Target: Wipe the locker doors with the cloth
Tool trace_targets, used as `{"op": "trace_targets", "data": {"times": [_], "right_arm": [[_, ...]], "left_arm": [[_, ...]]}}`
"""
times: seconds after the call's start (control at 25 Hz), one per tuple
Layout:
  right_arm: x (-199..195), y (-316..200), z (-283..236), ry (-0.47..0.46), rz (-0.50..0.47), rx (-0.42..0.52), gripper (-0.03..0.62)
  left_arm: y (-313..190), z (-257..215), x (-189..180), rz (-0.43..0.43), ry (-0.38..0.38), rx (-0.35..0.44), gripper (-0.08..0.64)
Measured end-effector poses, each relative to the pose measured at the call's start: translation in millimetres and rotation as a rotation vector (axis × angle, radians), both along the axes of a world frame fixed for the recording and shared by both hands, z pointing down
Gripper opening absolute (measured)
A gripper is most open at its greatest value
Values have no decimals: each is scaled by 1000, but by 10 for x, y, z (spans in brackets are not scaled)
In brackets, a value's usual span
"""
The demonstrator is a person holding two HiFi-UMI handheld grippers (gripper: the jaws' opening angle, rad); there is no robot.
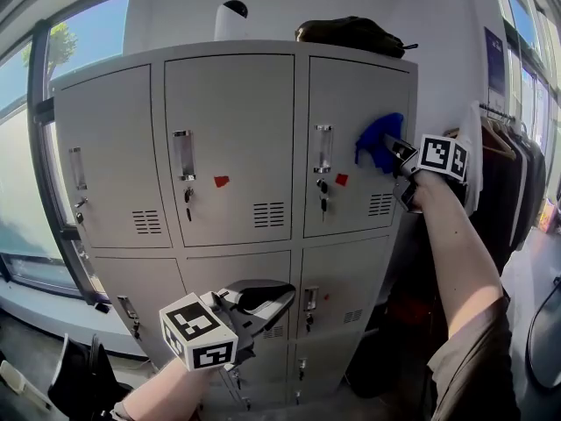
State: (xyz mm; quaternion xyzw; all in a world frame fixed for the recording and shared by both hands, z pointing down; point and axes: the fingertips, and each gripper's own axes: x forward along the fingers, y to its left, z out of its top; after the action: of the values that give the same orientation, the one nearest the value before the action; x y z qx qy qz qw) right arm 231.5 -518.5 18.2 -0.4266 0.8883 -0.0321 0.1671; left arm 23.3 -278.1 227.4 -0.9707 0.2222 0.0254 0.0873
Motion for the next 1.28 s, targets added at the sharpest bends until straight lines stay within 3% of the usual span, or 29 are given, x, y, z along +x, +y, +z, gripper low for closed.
{"op": "trace_targets", "data": {"times": [0.2,0.32,0.44,0.64,0.88,1.0,1.28], "right_arm": [[580,-152,147,-56,60,-29,57],[664,-139,198,-69,57,-30,57],[397,5,153,-45,-3,2,57],[-544,337,93,44,-159,57,57],[-1369,446,258,77,-263,38,57],[-1427,340,357,65,-252,19,57],[-1153,180,502,69,-184,-9,57]], "left_arm": [[-56,41,319,19,-11,-8,8],[-51,77,437,39,-18,-11,8],[-74,117,428,36,-13,-19,8],[-95,161,272,14,1,-35,8],[-45,148,-33,-28,6,-36,8],[-26,152,-191,-49,3,-36,8],[-52,203,-317,-61,8,-51,8]]}}
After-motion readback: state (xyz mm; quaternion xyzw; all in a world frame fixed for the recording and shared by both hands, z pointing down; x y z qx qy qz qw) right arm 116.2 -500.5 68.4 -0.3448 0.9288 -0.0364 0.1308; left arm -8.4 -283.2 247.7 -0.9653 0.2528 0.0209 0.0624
